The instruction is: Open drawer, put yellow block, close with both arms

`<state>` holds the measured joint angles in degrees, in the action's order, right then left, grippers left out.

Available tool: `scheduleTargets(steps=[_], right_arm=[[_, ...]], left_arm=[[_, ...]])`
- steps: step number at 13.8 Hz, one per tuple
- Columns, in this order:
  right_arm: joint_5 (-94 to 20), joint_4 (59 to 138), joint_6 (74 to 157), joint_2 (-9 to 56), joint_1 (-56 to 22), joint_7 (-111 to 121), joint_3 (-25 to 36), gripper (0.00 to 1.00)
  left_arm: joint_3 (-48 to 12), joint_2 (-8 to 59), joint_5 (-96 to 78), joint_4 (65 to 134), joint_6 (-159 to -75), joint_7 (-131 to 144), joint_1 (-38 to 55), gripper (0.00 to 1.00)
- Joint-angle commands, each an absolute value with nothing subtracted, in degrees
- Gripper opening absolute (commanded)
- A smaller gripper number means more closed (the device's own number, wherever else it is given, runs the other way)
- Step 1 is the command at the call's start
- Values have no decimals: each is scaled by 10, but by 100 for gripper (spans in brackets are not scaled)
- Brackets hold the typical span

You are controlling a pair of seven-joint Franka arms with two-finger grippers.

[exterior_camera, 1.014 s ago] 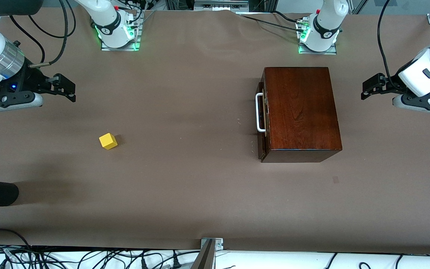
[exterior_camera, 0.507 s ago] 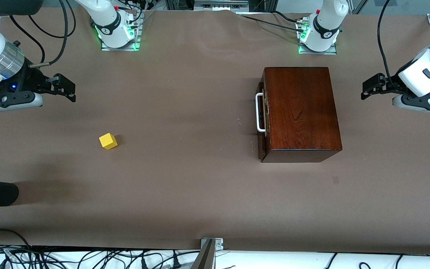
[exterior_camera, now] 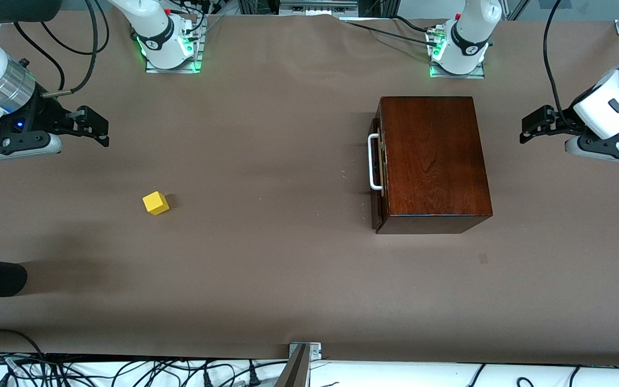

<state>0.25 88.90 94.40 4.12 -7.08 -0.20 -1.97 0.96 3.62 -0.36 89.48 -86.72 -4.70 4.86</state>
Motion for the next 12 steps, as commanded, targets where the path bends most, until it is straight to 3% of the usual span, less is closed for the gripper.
scheduleTargets(steps=[1,12], right_arm=[[-6,885,944,39,-69,-9,-21,100],[-6,885,944,39,-69,-9,-21,100]], left_arm=[[9,48,-8,868,-852,-40,49,100],[8,47,-8,868,-846,-40,50,100]])
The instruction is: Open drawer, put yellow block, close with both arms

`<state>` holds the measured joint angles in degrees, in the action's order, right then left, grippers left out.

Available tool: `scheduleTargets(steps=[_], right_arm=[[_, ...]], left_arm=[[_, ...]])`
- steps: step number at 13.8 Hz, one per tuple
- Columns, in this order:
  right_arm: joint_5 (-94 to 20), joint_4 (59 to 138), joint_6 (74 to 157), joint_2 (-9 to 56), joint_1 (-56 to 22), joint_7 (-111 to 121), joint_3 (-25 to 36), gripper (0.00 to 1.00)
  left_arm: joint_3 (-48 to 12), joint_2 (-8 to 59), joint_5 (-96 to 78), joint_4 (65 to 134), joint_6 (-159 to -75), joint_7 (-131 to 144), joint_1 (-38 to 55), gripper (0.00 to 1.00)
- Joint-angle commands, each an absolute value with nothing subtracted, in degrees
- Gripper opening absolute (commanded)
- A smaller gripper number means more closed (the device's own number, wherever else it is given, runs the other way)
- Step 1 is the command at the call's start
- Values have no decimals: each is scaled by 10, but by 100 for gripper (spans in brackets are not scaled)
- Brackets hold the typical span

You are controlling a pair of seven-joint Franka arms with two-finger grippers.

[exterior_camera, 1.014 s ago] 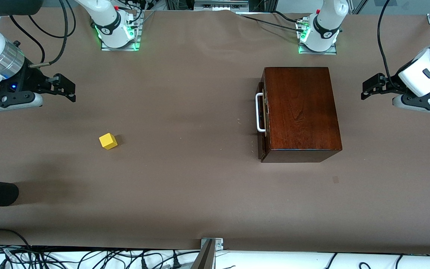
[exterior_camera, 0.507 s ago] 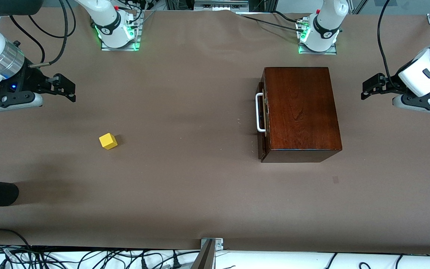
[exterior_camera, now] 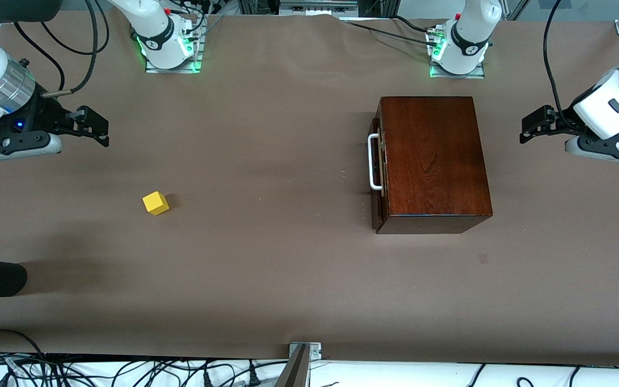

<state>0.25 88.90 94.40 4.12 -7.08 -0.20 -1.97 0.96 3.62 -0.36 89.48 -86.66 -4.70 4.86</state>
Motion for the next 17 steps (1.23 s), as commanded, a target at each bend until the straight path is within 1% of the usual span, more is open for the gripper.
scheduleTargets(steps=[1,4,7,13,17], right_arm=[[-6,885,944,39,-69,-9,-21,100],[-6,885,945,39,-69,-9,-21,100],[-5,884,945,39,-69,-9,-22,100],[-5,884,945,39,-69,-7,-22,100],[-5,885,945,38,-75,-9,-22,100]], left_arm=[[5,47,-11,868,-843,-40,50,100],[-41,47,-14,869,-797,-39,50,100],[-96,68,-17,875,-795,2,50,100],[-235,137,-6,875,-862,256,54,100],[-242,184,2,880,-922,367,108,100]])
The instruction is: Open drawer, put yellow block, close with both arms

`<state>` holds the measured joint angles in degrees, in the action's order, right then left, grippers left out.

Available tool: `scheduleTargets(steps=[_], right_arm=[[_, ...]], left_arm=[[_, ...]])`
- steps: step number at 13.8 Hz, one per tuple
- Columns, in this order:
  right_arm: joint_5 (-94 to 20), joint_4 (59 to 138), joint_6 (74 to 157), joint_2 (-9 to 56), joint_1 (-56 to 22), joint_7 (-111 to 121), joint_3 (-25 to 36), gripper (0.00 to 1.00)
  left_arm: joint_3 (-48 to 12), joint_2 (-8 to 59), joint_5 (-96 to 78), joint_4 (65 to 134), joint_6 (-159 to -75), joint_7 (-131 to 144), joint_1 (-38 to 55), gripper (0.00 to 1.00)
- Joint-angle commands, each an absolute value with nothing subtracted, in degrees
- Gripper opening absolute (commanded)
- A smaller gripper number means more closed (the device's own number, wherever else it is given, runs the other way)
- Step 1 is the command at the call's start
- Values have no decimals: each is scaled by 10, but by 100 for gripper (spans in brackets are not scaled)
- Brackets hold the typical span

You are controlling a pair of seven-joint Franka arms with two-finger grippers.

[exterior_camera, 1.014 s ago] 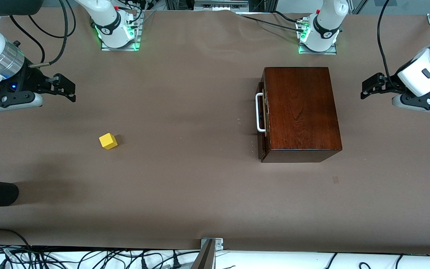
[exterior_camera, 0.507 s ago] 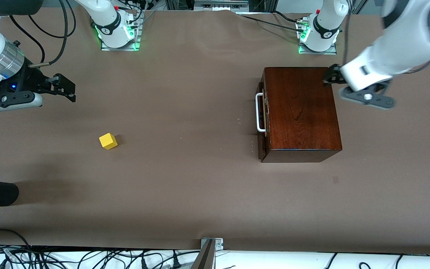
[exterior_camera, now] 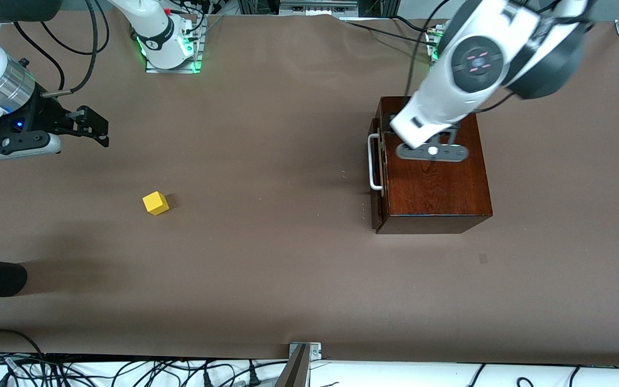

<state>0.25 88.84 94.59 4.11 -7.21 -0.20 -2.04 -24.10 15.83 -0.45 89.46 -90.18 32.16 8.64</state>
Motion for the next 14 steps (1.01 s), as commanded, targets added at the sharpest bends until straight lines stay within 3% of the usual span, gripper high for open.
scheduleTargets(steps=[1,4,8,14], right_arm=[[-5,885,946,38,-75,-9,-21,100],[-6,885,946,38,-76,-10,-21,100],[-8,886,947,40,-75,-10,-20,100],[-9,887,946,40,-75,-10,-18,100]], left_arm=[[-243,198,17,881,-933,393,121,100],[-243,228,84,887,-961,445,171,100],[-242,226,117,955,-1029,477,185,100],[-243,230,141,981,-1054,520,207,100]])
